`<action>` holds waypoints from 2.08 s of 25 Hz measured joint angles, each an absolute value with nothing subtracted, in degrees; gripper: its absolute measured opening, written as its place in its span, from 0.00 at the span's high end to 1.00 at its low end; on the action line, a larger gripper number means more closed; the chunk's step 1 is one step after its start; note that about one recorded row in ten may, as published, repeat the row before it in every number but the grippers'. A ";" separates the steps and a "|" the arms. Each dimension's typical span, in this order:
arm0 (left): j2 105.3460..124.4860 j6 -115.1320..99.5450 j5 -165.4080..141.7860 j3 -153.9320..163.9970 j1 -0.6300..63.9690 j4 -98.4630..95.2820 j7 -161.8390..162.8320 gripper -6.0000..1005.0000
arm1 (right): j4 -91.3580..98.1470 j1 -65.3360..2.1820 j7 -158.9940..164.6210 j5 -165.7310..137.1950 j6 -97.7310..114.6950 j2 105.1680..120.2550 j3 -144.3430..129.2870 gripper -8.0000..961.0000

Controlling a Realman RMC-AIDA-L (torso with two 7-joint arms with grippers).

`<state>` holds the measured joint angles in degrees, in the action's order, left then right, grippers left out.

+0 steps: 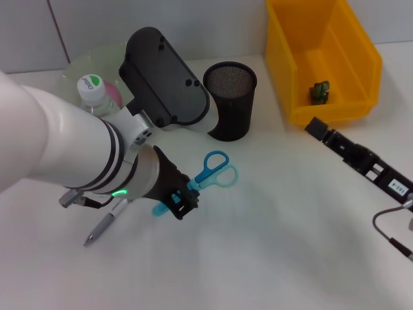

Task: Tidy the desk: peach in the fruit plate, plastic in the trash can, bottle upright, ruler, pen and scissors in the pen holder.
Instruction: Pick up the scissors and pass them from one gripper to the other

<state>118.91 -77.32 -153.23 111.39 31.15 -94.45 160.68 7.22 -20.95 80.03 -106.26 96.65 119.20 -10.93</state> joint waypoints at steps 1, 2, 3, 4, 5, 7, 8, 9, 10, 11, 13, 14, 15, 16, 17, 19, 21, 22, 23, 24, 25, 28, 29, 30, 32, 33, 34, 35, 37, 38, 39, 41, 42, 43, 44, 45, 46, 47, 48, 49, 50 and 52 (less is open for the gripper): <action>118.91 -77.05 -153.24 111.42 30.98 -94.59 160.60 0.73 | 6.82 -20.95 79.56 -106.26 96.57 119.26 -11.14 0.13; 118.91 -77.05 -153.24 111.42 30.98 -94.59 160.60 0.73 | 6.10 -20.96 78.78 -106.27 96.49 119.27 -11.25 0.13; 118.91 -77.05 -153.24 111.42 30.98 -94.59 160.60 0.73 | 5.52 -20.96 78.06 -106.27 96.44 119.27 -11.29 0.13; 118.83 -74.78 -153.29 111.62 29.43 -95.64 159.96 0.73 | 4.66 -21.00 76.69 -106.29 96.23 119.26 -11.53 0.13; 118.83 -74.78 -153.29 111.62 29.43 -95.64 159.96 0.73 | 4.66 -21.00 76.69 -106.29 96.23 119.26 -11.53 0.13; 118.84 -73.91 -153.29 111.65 28.88 -96.13 159.49 0.72 | 4.31 -21.07 75.70 -106.30 96.07 119.28 -11.85 0.13; 118.84 -73.91 -153.29 111.65 28.88 -96.13 159.49 0.72 | 3.93 -21.13 75.07 -106.31 95.95 119.33 -11.95 0.13; 118.84 -73.49 -153.30 111.71 28.57 -96.50 159.26 0.72 | 2.98 -21.28 74.02 -106.32 95.52 119.36 -11.97 0.13; 118.82 -73.15 -153.29 111.79 28.42 -96.82 159.11 0.72 | 2.33 -21.51 73.60 -106.34 94.98 119.37 -11.97 0.13; 118.82 -73.15 -153.29 111.79 28.42 -96.82 159.11 0.72 | 2.33 -21.51 73.60 -106.34 94.98 119.37 -11.97 0.13; 118.81 -72.84 -153.29 111.85 28.38 -97.02 158.90 0.72 | 1.85 -21.69 73.33 -106.34 94.58 119.39 -11.97 0.13; 118.81 -72.84 -153.29 111.85 28.38 -97.02 158.90 0.72 | 0.84 -21.96 72.70 -106.35 93.81 119.45 -11.96 0.13; 118.81 -72.84 -153.29 111.85 28.38 -97.02 158.90 0.72 | 0.84 -21.96 72.70 -106.35 93.81 119.45 -11.96 0.13; 118.86 -72.13 -153.28 111.88 28.28 -97.09 158.27 0.72 | -0.20 -22.15 72.03 -106.35 93.01 119.48 -11.93 0.13; 118.86 -71.57 -153.28 111.92 28.15 -97.09 157.92 0.72 | -0.60 -22.31 71.94 -106.35 92.64 119.48 -11.91 0.13; 118.86 -71.57 -153.28 111.92 28.15 -97.09 157.92 0.71 | -1.16 -22.56 71.89 -106.35 91.97 119.49 -11.89 0.13; 118.86 -71.19 -153.27 111.95 28.03 -97.07 157.74 0.71 | -1.68 -22.66 71.86 -106.35 91.23 119.53 -11.76 0.13; 118.84 -70.54 -153.27 111.97 27.80 -96.99 157.29 0.71 | -1.68 -22.66 71.86 -106.35 91.23 119.53 -11.76 0.13; 118.84 -70.54 -153.27 111.97 27.80 -96.99 157.29 0.71 | -2.09 -22.70 71.76 -106.35 90.71 119.56 -11.67 0.13; 118.84 -70.42 -153.28 111.97 27.69 -97.01 157.18 0.71 | -2.94 -22.80 71.37 -106.11 89.78 119.58 -11.32 0.13; 118.84 -70.42 -153.28 111.97 27.69 -97.01 157.18 0.71 | -2.94 -22.80 71.37 -106.11 89.78 119.58 -11.32 0.13; 118.82 -69.43 -153.28 111.97 27.03 -97.40 156.79 0.71 | -3.90 -23.38 71.09 -105.92 88.43 119.65 -11.00 0.13; 118.82 -69.21 -153.28 111.97 27.00 -97.42 156.72 0.71 | -4.35 -23.92 71.13 -106.02 87.83 119.67 -11.06 0.13; 118.82 -69.21 -153.28 111.97 27.00 -97.42 156.72 0.71 | -4.35 -23.92 71.13 -106.02 87.83 119.67 -11.06 0.13; 118.86 -68.62 -153.27 111.98 26.92 -97.45 156.22 0.70 | -4.61 -24.29 71.33 -106.18 87.37 119.69 -11.24 0.13; 118.88 -68.51 -153.26 112.00 26.89 -97.49 156.11 0.70 | -4.66 -24.42 71.50 -106.21 87.23 119.69 -11.30 0.13; 118.86 -68.03 -153.08 112.10 26.85 -97.71 156.09 0.70 | -4.66 -24.63 71.69 -106.21 87.20 119.70 -11.31 0.13; 118.86 -68.03 -153.08 112.10 26.85 -97.71 156.09 0.70 | -4.66 -24.63 71.69 -106.21 87.20 119.70 -11.31 0.13; 118.82 -67.52 -152.87 112.13 26.80 -97.87 156.07 0.70 | -4.67 -24.83 71.80 -106.21 87.09 119.70 -11.35 0.13; 118.81 -67.32 -152.82 112.15 26.79 -97.88 156.05 0.70 | -4.74 -24.89 71.81 -106.21 86.98 119.70 -11.34 0.13; 118.85 -66.91 -152.78 112.34 26.74 -97.90 156.02 0.70 | -5.22 -25.06 71.73 -106.21 86.46 119.70 -11.21 0.13; 118.87 -66.71 -152.75 112.51 26.72 -97.90 156.02 0.70 | -5.56 -25.32 71.49 -106.21 85.94 119.70 -11.10 0.13; 118.89 -66.50 -152.73 112.78 26.67 -97.91 156.01 0.70 | -5.56 -25.32 71.49 -106.21 85.94 119.70 -11.10 0.13; 118.91 -66.28 -152.70 113.02 26.65 -97.92 156.01 0.70 | -5.65 -25.50 71.39 -106.21 85.65 119.70 -11.08 0.13; 118.96 -65.86 -152.67 113.38 26.60 -97.91 156.01 0.70 | -5.86 -25.85 71.11 -106.21 85.24 119.70 -11.07 0.13; 118.96 -65.86 -152.67 113.38 26.60 -97.91 156.01 0.69 | -5.86 -25.85 71.11 -106.21 85.24 119.70 -11.07 0.13; 118.97 -65.70 -152.65 113.48 26.60 -97.91 156.01 0.69 | -6.39 -26.35 70.43 -106.07 84.99 119.74 -11.04 0.13; 118.98 -65.51 -152.66 113.54 26.60 -97.91 156.00 0.69 | -6.39 -26.35 70.43 -106.07 84.99 119.74 -11.04 0.13; 118.99 -65.36 -152.65 113.57 26.59 -97.91 156.00 0.69 | -6.65 -26.64 70.05 -105.98 84.93 119.77 -11.02 0.13; 119.00 -65.05 -152.57 113.65 26.54 -97.92 156.00 0.69 | -6.94 -27.16 69.71 -105.89 84.71 119.80 -10.99 0.13; 119.00 -65.05 -152.57 113.65 26.54 -97.92 156.00 0.69 | -6.94 -27.16 69.71 -105.89 84.71 119.80 -10.99 0.13; 119.00 -64.91 -152.51 113.70 26.50 -97.92 156.00 0.69 | -7.01 -27.59 69.68 -105.94 84.29 119.80 -10.98 0.13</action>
<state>119.00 -64.91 -152.51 113.70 26.50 -97.92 156.00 -7.01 -27.59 69.68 -105.94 84.29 119.80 -10.98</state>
